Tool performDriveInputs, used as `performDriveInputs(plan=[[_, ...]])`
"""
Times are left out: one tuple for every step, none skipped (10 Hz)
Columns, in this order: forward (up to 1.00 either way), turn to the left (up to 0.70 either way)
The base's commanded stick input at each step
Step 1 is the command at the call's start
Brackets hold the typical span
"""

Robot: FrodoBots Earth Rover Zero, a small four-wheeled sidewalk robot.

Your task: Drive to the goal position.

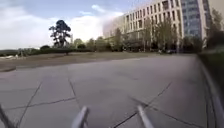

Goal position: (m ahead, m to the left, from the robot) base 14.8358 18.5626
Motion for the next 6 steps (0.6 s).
performDriveInputs(plan=[[0.00, 0.70], [0.00, 0.70], [0.00, 0.70], [0.00, 0.70], [0.00, 0.70], [0.00, 0.70]])
